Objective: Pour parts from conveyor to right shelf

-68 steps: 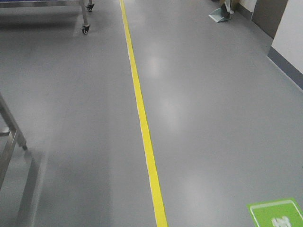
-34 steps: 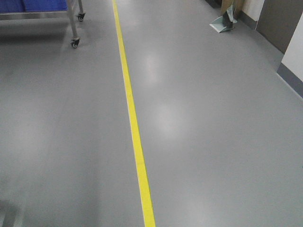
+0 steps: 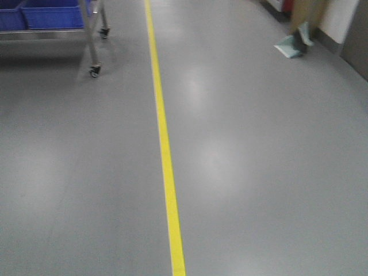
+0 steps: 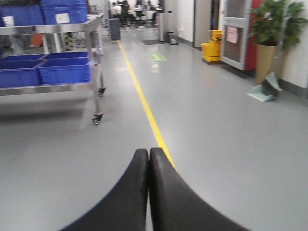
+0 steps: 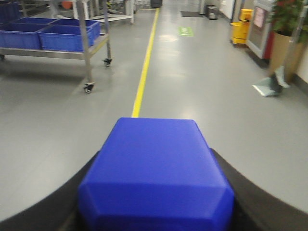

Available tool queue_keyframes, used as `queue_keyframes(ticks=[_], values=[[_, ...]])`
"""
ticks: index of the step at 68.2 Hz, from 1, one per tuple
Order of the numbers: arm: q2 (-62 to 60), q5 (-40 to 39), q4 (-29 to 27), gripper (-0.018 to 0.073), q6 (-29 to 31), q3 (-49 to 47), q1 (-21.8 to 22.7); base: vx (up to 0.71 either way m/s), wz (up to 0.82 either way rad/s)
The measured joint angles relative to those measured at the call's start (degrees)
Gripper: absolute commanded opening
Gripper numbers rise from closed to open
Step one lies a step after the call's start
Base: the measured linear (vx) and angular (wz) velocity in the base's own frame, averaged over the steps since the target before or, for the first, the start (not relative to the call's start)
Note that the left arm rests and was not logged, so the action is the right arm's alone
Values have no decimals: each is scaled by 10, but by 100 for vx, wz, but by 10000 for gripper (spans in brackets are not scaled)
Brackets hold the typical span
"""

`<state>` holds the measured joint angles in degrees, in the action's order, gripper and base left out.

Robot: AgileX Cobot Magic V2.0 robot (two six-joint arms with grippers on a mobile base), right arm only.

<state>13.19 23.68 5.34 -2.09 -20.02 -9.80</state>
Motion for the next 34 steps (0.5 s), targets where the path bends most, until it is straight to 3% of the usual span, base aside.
queue_keyframes(ticks=[34], values=[[0,0,1,-10,0,0,0,73,64]])
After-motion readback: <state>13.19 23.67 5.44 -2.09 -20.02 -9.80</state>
